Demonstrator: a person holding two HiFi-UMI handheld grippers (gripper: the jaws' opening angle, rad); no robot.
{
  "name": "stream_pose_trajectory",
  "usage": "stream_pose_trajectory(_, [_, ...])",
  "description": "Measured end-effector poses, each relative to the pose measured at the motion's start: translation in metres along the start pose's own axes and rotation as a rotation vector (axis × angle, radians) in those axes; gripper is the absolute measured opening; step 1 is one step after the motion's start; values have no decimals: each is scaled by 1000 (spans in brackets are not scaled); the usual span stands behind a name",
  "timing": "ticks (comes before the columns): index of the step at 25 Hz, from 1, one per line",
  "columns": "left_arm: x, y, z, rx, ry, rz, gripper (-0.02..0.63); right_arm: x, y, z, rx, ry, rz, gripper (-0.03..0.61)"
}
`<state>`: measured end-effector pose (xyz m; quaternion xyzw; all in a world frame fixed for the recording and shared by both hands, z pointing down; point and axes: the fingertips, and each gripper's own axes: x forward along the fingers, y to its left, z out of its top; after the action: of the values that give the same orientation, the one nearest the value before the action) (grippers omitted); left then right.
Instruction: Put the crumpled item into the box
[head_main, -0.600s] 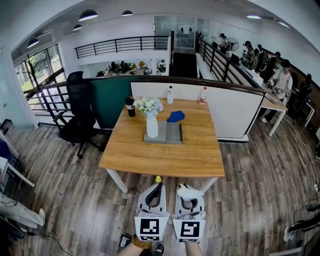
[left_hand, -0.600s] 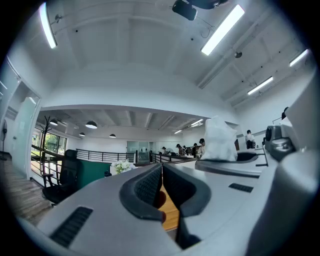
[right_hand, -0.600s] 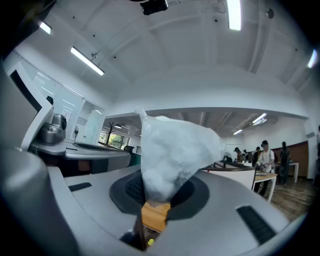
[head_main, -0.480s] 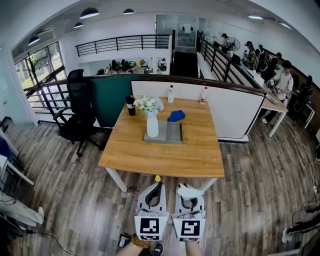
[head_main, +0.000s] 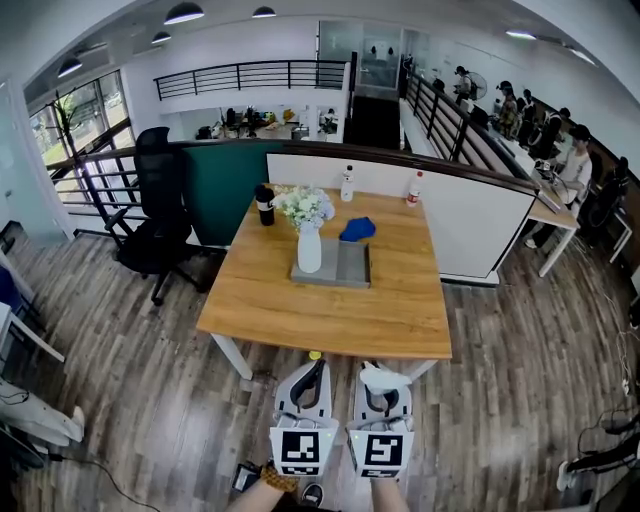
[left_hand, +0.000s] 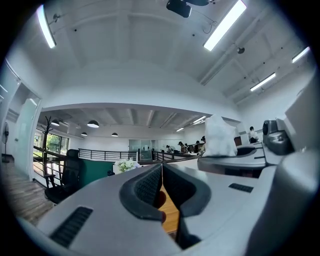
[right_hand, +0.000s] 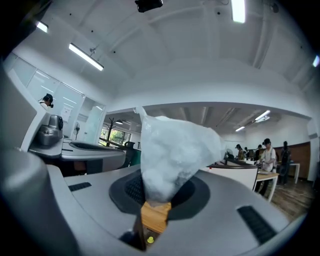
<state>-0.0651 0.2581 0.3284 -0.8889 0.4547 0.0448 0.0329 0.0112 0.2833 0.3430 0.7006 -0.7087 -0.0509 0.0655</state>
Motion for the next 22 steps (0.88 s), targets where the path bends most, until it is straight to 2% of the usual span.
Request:
stream_pose_trajectory(11, [37, 23, -6, -1, 8, -30, 25, 44, -1, 0, -23, 24, -16, 72])
stream_pose_trajectory(22, [81, 65, -11, -21, 17, -38, 25, 101, 5, 6, -55, 45, -27, 72])
